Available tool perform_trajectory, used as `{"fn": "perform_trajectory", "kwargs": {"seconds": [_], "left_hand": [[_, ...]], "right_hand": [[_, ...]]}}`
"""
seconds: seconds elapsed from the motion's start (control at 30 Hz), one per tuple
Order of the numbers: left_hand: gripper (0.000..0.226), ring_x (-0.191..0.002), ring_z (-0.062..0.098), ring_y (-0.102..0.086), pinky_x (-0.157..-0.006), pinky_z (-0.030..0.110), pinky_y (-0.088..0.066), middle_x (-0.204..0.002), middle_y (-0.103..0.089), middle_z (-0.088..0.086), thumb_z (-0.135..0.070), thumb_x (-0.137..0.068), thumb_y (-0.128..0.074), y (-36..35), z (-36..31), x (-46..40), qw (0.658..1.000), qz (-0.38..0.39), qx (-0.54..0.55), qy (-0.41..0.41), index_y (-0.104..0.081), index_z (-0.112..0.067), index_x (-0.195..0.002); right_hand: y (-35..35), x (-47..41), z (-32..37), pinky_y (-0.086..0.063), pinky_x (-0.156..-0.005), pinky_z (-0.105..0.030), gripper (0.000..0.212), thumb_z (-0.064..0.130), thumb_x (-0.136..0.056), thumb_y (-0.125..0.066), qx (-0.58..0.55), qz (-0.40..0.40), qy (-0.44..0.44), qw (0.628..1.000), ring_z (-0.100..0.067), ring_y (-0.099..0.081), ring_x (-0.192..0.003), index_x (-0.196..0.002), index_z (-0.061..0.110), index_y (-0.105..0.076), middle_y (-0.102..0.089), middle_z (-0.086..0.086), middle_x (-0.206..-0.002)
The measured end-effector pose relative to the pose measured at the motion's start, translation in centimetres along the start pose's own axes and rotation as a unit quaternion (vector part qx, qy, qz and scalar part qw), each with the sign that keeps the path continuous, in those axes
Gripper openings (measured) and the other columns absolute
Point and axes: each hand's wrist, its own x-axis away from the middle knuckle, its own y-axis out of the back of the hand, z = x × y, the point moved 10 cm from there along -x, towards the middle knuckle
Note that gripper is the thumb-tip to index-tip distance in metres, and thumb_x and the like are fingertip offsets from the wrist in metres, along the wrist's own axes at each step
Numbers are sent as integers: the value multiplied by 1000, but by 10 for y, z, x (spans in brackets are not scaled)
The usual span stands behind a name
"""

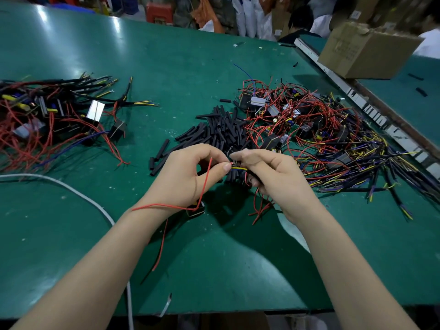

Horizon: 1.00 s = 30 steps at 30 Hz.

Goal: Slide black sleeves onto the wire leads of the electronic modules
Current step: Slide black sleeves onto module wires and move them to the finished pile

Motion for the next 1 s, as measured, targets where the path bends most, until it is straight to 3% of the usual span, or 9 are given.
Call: {"fn": "perform_trajectory", "kwargs": {"seconds": [0.07, 0.17, 0.23, 0.37, 0.47, 0.57, 0.7, 0.83, 1.0], "left_hand": [[4, -72, 6, -59, -74, 24, -47, -75, -65, -7, -26, -83, -69, 0, 2, 0, 1000, 3, 12, 8, -66, -26, -81], [8, -70, 5, -58, -73, 22, -47, -73, -65, -8, -26, -84, -70, 1, 5, 0, 999, 5, 30, 26, -65, -29, -79], [6, -66, 1, -56, -70, 19, -46, -69, -63, -11, -26, -86, -69, -1, 8, 0, 999, 11, 25, 34, -67, -27, -80], [9, -61, -6, -54, -63, 9, -41, -62, -62, -22, -23, -86, -68, -3, 16, 0, 997, 19, 23, 65, -68, -30, -81], [7, -67, -9, -57, -68, 6, -42, -67, -63, -27, -21, -87, -67, -3, 16, -1, 997, 25, 29, 71, -72, -26, -88], [7, -68, -6, -57, -69, 10, -44, -68, -65, -18, -19, -87, -67, -1, 13, -1, 996, 25, 47, 72, -73, -22, -89], [8, -70, -2, -55, -72, 13, -44, -77, -69, -2, -19, -86, -68, -2, 13, -1, 994, 32, 63, 82, -71, -27, -85], [8, -70, -2, -54, -71, 12, -39, -74, -62, -9, -18, -86, -68, 0, 9, -1, 997, 22, 45, 63, -74, -22, -89], [10, -71, 6, -56, -72, 20, -43, -76, -63, 1, -11, -85, -70, 4, -11, -1, 999, -4, -37, -23, -76, -11, -92]], "right_hand": [[-3, 0, 7, -36, -53, -6, 13, 22, -94, -59, 33, 9, 39, 999, 4, -49, -55, -98, 24, -71, -58, 23, -60], [-4, 2, 16, -40, -70, -10, 10, 17, -88, -67, 91, -5, 98, 991, 3, -56, -74, -96, 23, -70, -64, 9, -83], [-3, 5, 23, -38, -73, -10, 13, 17, -87, -69, 162, -31, 150, 975, 3, -54, -80, -100, 20, -68, -61, 5, -88], [-4, 8, 26, -36, -69, -10, 22, 19, -88, -67, 218, -68, 190, 955, 4, -50, -77, -110, 18, -64, -60, 13, -87], [-5, 13, 29, -45, -69, -24, 15, 24, -89, -65, 248, -95, 210, 941, -4, -55, -81, -103, 18, -66, -62, 10, -89], [-3, 17, 35, -49, -64, -38, 16, 29, -91, -62, 280, -128, 222, 925, -13, -59, -79, -99, 18, -69, -64, 8, -89], [-8, 23, 41, -49, -56, -38, 19, 30, -95, -57, 343, -149, 238, 896, -16, -59, -73, -99, 18, -72, -65, 6, -86], [-7, 19, 35, -46, -55, -35, 22, 34, -96, -54, 314, -142, 210, 915, -15, -55, -66, -96, 20, -71, -62, 12, -78], [0, 11, 21, -39, -50, -36, 28, 40, -95, -51, 268, -133, 161, 941, -9, -44, -54, -82, 21, -66, -49, 12, -56]]}}
